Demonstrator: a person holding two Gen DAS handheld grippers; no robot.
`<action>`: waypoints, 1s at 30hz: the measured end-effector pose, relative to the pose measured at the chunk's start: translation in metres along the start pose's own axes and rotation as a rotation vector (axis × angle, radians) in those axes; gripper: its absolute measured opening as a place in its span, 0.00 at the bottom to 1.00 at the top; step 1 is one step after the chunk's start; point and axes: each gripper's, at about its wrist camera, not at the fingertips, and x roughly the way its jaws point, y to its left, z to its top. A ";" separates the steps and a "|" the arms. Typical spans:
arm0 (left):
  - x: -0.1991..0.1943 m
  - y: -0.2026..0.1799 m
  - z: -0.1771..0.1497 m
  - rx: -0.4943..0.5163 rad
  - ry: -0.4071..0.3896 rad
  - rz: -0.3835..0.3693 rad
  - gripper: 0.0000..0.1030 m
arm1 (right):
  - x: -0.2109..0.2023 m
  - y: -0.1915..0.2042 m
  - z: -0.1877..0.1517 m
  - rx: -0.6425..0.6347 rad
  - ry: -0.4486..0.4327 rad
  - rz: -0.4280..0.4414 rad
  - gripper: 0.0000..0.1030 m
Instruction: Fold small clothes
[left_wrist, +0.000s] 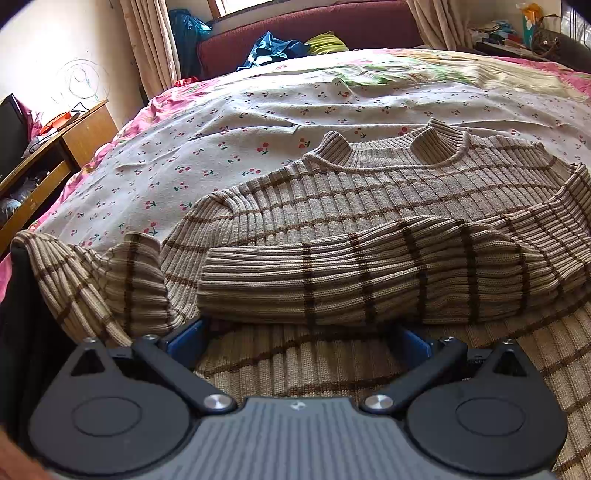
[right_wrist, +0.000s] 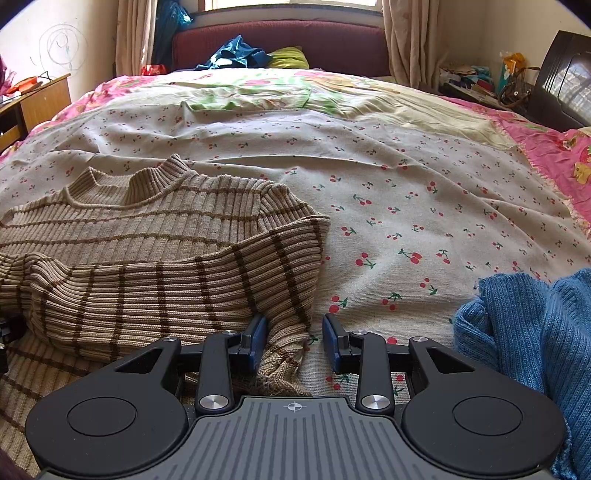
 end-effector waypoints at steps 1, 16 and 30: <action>-0.001 0.000 0.000 -0.003 -0.003 -0.002 1.00 | 0.000 0.000 0.000 0.000 0.000 0.000 0.31; -0.111 0.082 -0.057 -0.091 -0.126 -0.119 1.00 | -0.096 0.089 0.021 -0.274 -0.197 0.086 0.33; -0.132 0.165 -0.086 -0.219 -0.179 -0.148 1.00 | -0.089 0.338 0.089 -0.513 -0.118 0.560 0.33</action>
